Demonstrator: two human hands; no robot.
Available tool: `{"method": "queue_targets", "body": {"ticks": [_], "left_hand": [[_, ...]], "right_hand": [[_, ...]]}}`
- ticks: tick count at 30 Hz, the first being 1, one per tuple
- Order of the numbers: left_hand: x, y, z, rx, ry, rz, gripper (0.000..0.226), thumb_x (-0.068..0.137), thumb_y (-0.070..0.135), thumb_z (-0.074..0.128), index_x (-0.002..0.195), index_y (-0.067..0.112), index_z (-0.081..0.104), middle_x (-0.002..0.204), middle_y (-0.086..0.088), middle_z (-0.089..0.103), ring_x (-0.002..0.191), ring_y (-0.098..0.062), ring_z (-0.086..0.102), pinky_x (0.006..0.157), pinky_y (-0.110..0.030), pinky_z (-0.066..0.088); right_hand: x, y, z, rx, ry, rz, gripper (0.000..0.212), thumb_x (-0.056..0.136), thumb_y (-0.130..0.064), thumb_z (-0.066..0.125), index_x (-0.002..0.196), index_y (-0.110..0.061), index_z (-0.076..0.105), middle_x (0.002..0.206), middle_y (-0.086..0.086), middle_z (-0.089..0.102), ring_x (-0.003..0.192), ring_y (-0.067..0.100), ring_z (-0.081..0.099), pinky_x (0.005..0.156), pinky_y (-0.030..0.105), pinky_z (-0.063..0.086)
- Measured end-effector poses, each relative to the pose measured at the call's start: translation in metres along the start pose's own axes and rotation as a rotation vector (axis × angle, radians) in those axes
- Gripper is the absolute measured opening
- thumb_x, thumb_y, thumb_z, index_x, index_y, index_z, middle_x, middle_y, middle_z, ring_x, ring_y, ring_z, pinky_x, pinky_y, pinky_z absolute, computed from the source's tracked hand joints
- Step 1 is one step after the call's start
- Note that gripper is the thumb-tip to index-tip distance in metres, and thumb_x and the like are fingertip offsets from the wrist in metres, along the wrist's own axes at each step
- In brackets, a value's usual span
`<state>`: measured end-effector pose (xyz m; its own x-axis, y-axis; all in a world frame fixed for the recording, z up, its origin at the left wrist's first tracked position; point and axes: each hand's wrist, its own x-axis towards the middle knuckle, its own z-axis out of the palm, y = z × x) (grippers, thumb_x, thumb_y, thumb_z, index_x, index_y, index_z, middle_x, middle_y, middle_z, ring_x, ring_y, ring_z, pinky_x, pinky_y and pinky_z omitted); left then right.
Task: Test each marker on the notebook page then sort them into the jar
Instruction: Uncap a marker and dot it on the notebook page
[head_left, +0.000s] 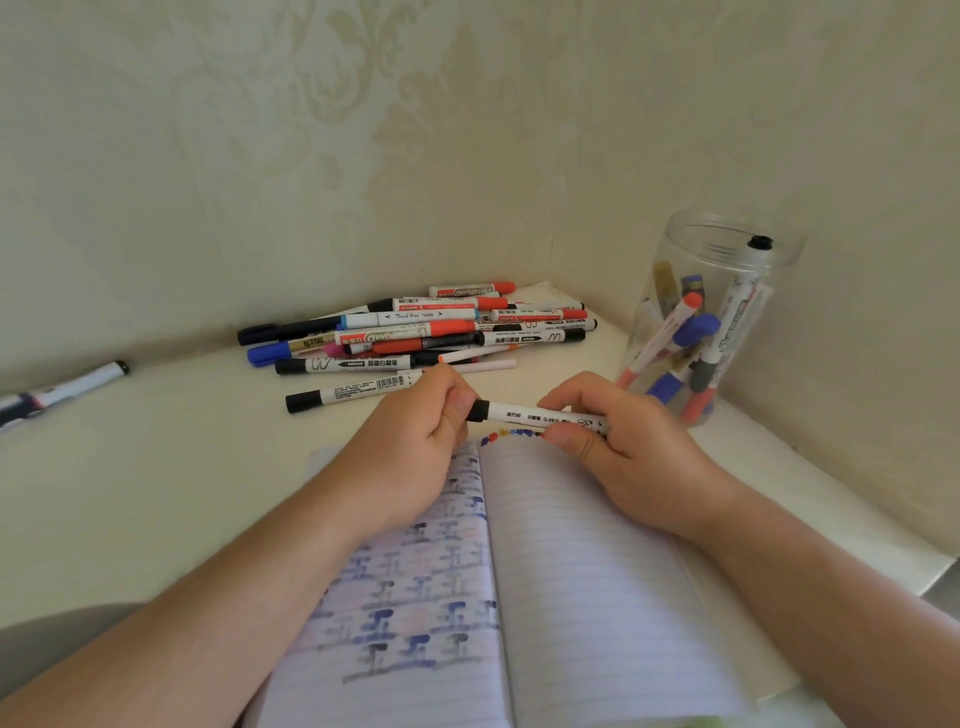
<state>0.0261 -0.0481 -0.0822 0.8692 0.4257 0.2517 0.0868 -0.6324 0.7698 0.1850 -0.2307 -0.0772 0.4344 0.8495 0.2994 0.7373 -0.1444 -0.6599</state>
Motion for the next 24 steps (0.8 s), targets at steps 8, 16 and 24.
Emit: {"method": "queue_targets", "body": {"ticks": [8, 16, 24], "left_hand": [[0.002, 0.008, 0.004, 0.06, -0.068, -0.08, 0.058, 0.08, 0.067, 0.07, 0.109, 0.035, 0.032, 0.086, 0.008, 0.055, 0.071, -0.003, 0.052, 0.065, -0.027, 0.045], [0.0, 0.012, 0.005, 0.293, -0.159, -0.042, 0.072, 0.07, 0.071, 0.078, 0.114, 0.037, 0.032, 0.094, 0.011, 0.054, 0.079, -0.006, 0.054, 0.066, -0.028, 0.042], [-0.004, 0.02, 0.002, 0.31, -0.159, -0.045, 0.069, 0.073, 0.073, 0.076, 0.115, 0.036, 0.036, 0.095, 0.01, 0.055, 0.082, -0.007, 0.055, 0.072, -0.031, 0.05]], "right_hand": [[0.0, -0.023, -0.019, 0.201, 0.212, 0.084, 0.014, 0.097, -0.026, 0.067, 0.092, -0.035, 0.058, 0.065, -0.003, 0.051, 0.06, 0.012, 0.045, 0.056, 0.038, 0.042], [0.011, -0.07, -0.154, 0.048, 0.836, -0.066, 0.011, 0.093, -0.036, 0.069, 0.093, -0.042, 0.06, 0.075, -0.015, 0.066, 0.071, 0.02, 0.063, 0.062, 0.042, 0.051], [0.045, -0.047, -0.158, -0.471, 0.334, 0.279, 0.031, 0.102, -0.045, 0.054, 0.099, -0.02, 0.073, 0.092, 0.001, 0.073, 0.087, 0.023, 0.066, 0.074, 0.034, 0.052]]}}
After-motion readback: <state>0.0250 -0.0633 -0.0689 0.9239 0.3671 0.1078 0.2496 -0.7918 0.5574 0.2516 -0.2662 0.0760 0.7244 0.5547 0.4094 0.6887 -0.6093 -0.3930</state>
